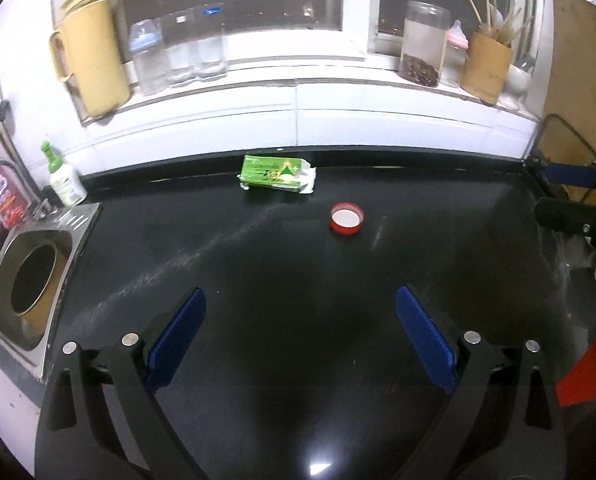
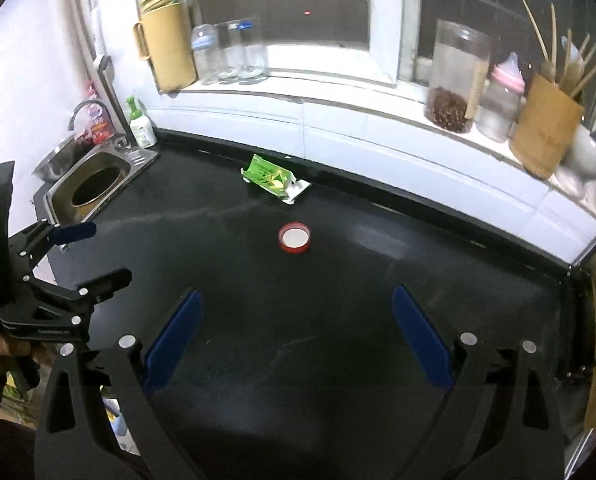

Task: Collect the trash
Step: 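Raise both open tools back over the countertop, then grasp the green box with the left tool while the right tool grasps the red lid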

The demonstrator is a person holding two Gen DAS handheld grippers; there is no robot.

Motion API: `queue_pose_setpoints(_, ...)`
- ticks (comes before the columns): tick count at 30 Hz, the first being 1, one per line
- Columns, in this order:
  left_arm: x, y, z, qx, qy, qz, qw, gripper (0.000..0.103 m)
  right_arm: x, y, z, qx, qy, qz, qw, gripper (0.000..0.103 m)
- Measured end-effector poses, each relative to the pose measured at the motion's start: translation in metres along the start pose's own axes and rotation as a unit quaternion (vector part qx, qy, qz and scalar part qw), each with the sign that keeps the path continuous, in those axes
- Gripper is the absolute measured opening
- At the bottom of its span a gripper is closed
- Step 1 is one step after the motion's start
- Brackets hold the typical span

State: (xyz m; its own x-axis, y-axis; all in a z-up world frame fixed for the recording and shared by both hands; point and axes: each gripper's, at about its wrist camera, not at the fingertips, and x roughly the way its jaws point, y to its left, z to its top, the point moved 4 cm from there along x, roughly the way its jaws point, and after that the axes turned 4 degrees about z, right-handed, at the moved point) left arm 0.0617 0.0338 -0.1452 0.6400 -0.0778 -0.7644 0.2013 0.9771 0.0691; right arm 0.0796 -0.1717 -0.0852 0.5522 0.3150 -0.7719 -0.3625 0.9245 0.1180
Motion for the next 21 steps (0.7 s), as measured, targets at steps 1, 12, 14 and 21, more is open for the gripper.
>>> queue_pose_setpoints(1, 0.006, 0.000, 0.002, 0.002, 0.004, -0.003, 1.0000, 0.093, 0.002, -0.001, 0.001, -0.001, 0.001, 0.000, 1.000, 0.092)
queue_pose_setpoints(12, 0.087, 0.015, 0.040, 0.105, 0.021, -0.006, 0.9942, 0.093, 0.067, -0.003, 0.015, -0.021, 0.047, 0.029, 0.998, 0.092)
queue_pose_setpoints(14, 0.105, 0.017, 0.052, 0.132, 0.014, -0.010, 0.9911, 0.093, 0.084, -0.005, 0.018, -0.022, 0.057, 0.031, 0.998, 0.092)
queue_pose_setpoints(21, 0.189, 0.027, 0.095, 0.236, 0.014, -0.033, 0.9710, 0.093, 0.153, -0.009, 0.030, -0.039, 0.100, 0.035, 0.994, 0.092)
